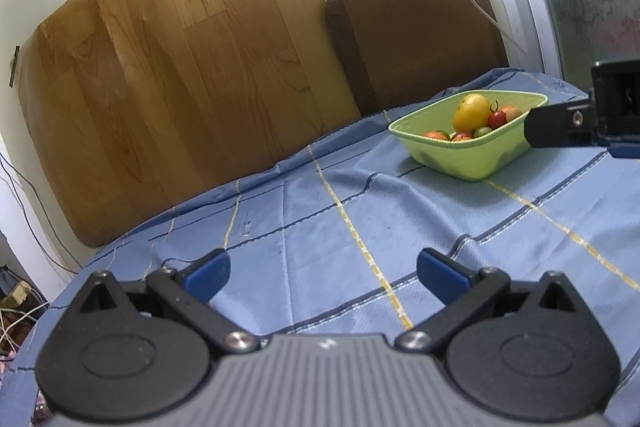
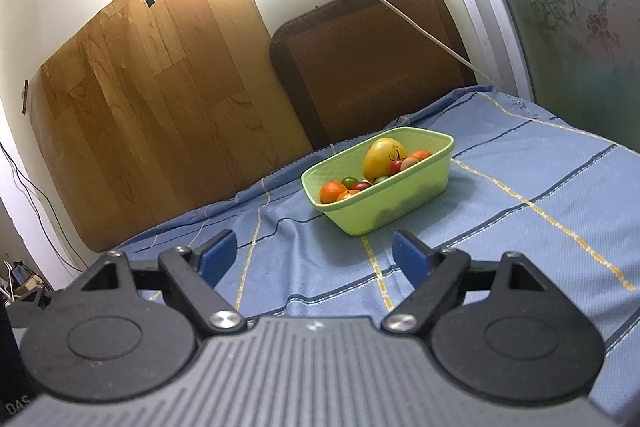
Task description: Organize fruits
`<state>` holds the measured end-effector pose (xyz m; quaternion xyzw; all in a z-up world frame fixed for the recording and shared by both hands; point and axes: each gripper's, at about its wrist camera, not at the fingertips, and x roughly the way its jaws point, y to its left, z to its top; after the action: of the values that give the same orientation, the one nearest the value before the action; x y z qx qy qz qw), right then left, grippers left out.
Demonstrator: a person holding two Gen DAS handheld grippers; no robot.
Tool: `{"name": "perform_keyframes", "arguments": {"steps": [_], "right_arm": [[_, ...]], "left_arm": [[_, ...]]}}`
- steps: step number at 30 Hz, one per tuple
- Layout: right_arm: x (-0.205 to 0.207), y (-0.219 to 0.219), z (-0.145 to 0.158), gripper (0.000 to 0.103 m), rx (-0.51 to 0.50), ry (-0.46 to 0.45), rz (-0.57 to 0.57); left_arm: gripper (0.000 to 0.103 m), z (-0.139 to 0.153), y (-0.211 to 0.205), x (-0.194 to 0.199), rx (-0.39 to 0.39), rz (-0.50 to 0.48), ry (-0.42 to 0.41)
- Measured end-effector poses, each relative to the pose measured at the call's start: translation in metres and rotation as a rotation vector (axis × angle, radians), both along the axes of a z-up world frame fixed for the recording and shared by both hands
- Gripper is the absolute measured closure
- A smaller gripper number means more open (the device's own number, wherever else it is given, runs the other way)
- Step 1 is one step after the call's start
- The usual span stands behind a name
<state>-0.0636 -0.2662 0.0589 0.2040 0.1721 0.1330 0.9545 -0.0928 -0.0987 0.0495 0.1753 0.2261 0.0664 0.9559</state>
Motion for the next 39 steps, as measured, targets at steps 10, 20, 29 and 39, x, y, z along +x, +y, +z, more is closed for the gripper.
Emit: {"name": "perform_keyframes", "arguments": {"steps": [10,20,29,39], "right_arm": [[0.001,-0.0004,-0.0011,0.016,0.003,0.006,0.004],[0.0006,0.0007,-0.0016,0.016,0.002,0.003,0.007],[-0.0001,0.0013,-0.0008,0.016,0.001,-0.001,0.009],[0.0005,0.0006,-0.0002,0.016,0.0,-0.002,0.01]], "left_arm": [[0.0,-0.0039,-0.0006,0.0016,0.053,0.017,-0.018],[0.0,-0.0038,-0.0011,-0.0008,0.071,0.024,-0.033],[0.0,-0.0032,-0.0029,-0.0028,0.08,0.015,-0.046],[0.0,-0.004,-0.0035,-0.0028,0.082,0.005,-0.043]]}}
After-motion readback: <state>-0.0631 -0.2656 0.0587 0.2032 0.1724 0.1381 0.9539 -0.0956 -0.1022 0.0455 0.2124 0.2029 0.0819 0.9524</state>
